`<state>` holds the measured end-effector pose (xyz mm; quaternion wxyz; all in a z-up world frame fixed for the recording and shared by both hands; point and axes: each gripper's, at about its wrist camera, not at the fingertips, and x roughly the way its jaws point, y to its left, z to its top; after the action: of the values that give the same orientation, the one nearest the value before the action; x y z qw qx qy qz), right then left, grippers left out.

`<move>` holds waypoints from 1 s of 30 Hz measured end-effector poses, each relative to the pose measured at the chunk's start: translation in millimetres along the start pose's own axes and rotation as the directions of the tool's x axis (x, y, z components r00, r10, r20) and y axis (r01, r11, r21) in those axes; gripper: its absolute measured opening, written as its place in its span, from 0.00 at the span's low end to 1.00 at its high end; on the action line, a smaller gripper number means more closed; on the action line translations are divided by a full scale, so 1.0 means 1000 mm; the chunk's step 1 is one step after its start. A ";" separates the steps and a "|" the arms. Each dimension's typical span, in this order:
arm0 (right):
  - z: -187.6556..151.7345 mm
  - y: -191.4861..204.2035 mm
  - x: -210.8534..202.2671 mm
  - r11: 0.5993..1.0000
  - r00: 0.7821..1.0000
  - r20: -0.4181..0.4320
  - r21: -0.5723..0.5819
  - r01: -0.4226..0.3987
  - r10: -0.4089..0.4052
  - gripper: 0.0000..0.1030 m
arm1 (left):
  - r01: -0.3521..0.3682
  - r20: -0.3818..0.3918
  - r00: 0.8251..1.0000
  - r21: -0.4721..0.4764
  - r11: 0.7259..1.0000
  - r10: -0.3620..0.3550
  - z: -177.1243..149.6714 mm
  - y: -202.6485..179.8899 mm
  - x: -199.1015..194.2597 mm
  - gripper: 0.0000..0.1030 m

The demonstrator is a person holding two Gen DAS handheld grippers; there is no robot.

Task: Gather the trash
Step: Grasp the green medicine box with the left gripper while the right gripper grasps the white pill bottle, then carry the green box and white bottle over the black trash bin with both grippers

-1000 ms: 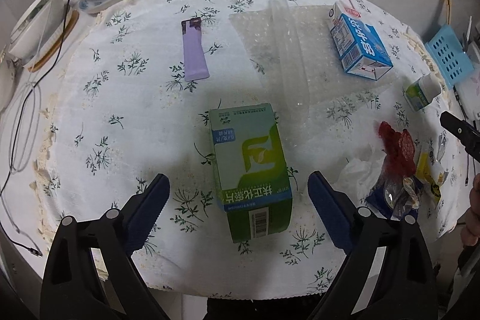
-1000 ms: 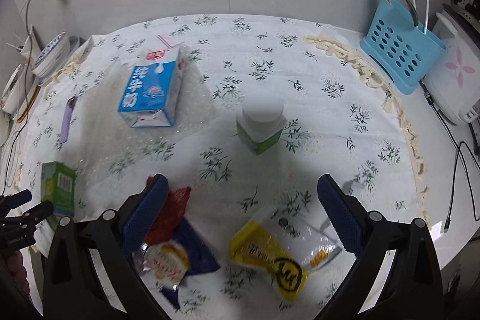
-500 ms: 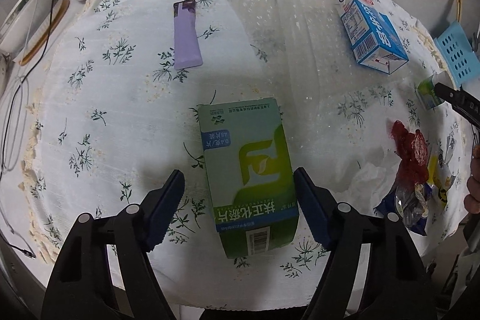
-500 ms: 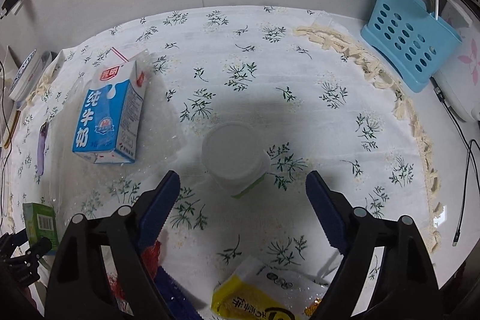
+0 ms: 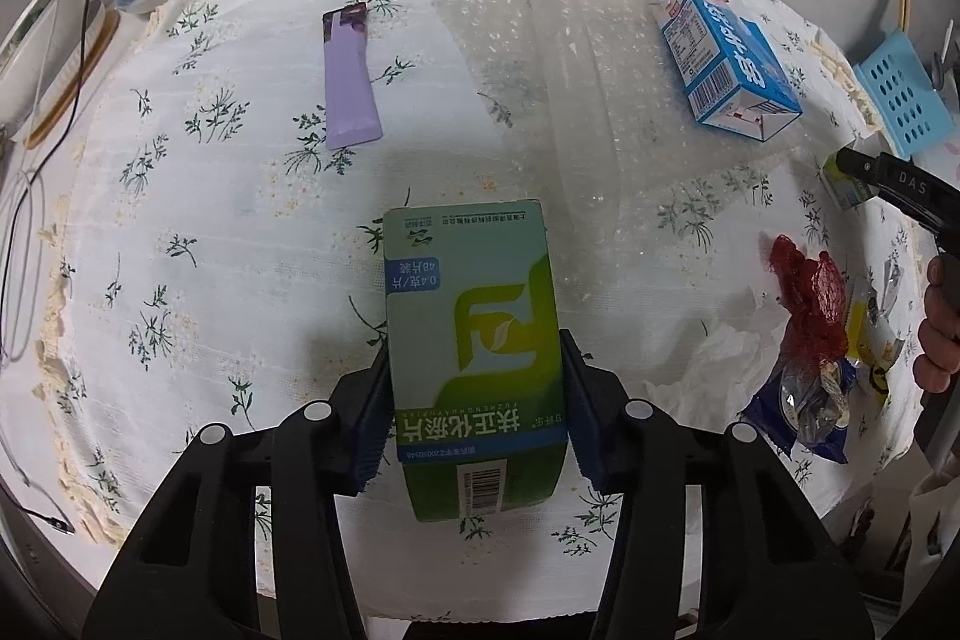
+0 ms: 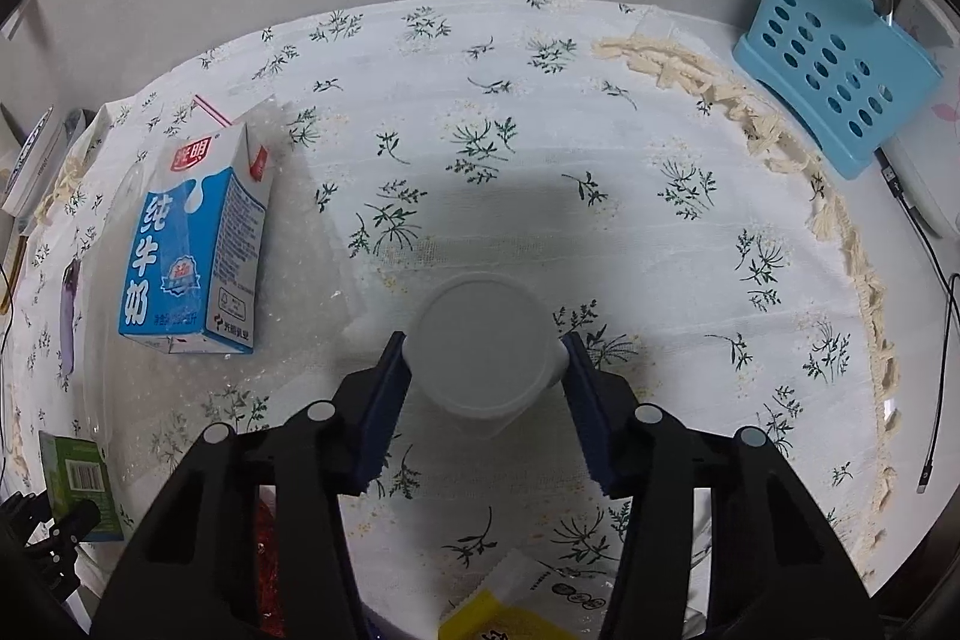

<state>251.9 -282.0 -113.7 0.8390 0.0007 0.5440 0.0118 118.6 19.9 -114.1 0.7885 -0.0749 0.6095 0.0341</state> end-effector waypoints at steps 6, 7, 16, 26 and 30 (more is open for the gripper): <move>-0.006 0.000 -0.014 1.000 0.999 0.032 0.008 -0.006 0.006 0.47 | -0.008 0.028 1.000 0.008 1.000 0.008 -0.002 0.000 -0.011 0.46; -0.008 0.000 -0.017 1.000 0.999 0.037 0.007 -0.008 0.007 0.47 | -0.010 0.031 0.999 0.009 1.000 0.010 -0.003 -0.001 -0.013 0.46; -0.031 0.009 -0.050 0.999 0.996 0.083 -0.017 -0.028 0.029 0.47 | -0.005 0.063 0.998 0.017 1.000 0.004 -0.006 -0.005 -0.032 0.46; -0.053 0.020 -0.103 0.998 0.989 0.138 -0.042 -0.052 0.058 0.47 | 0.020 0.110 0.994 0.044 0.999 -0.025 -0.014 -0.015 -0.064 0.46; -0.065 0.024 -0.124 0.998 0.986 0.160 -0.040 -0.046 0.052 0.47 | 0.030 0.123 0.992 0.064 0.997 -0.038 -0.018 -0.018 -0.076 0.46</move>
<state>141.7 -261.3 -26.4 0.8796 -0.0003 0.4738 0.0421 85.0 2.1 -43.4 0.8272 -0.0586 0.5588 0.0061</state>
